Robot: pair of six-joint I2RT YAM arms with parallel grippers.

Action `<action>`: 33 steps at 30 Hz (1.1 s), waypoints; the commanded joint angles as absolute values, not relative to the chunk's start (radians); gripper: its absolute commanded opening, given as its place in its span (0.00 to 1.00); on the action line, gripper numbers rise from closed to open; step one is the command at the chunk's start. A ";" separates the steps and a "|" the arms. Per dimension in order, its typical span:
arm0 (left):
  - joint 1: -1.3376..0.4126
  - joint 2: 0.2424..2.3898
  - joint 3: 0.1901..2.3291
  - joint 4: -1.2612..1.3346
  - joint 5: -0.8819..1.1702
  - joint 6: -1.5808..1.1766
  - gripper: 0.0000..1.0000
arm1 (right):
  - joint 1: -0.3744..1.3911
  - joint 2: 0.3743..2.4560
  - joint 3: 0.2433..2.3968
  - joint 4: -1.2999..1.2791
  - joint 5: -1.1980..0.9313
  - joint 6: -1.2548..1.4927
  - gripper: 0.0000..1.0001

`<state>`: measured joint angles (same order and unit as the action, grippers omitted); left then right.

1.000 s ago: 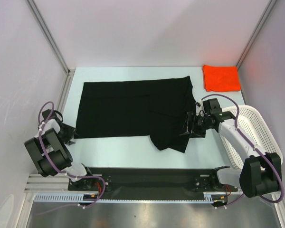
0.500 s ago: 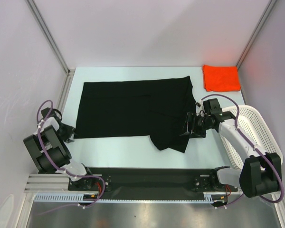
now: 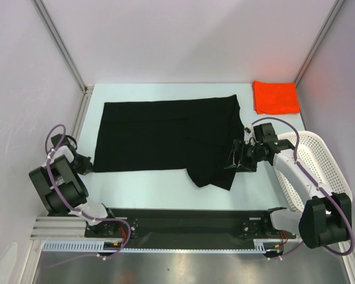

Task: Fold and stack the t-shirts
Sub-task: Fold the tshirt

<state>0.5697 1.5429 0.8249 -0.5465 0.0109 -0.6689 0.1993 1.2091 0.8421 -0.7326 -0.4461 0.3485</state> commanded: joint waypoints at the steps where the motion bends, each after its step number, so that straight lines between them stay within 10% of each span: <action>1: 0.569 1.556 0.834 -0.532 0.017 -0.643 0.00 | 0.193 1.193 0.844 -0.761 -0.443 0.368 0.67; 26: 0.537 1.466 0.808 -0.411 0.167 -0.569 0.00 | 0.118 1.403 0.802 -0.540 -0.470 0.577 0.74; 33: 0.535 1.491 0.772 -0.385 0.204 -0.571 0.00 | 0.124 1.465 0.810 -0.551 -0.322 0.512 0.33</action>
<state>0.5423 1.4860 0.7776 -0.4255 0.1646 -0.5915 0.1234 1.4586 0.8040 -0.5838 -0.4007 0.5392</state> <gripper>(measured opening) 0.008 0.355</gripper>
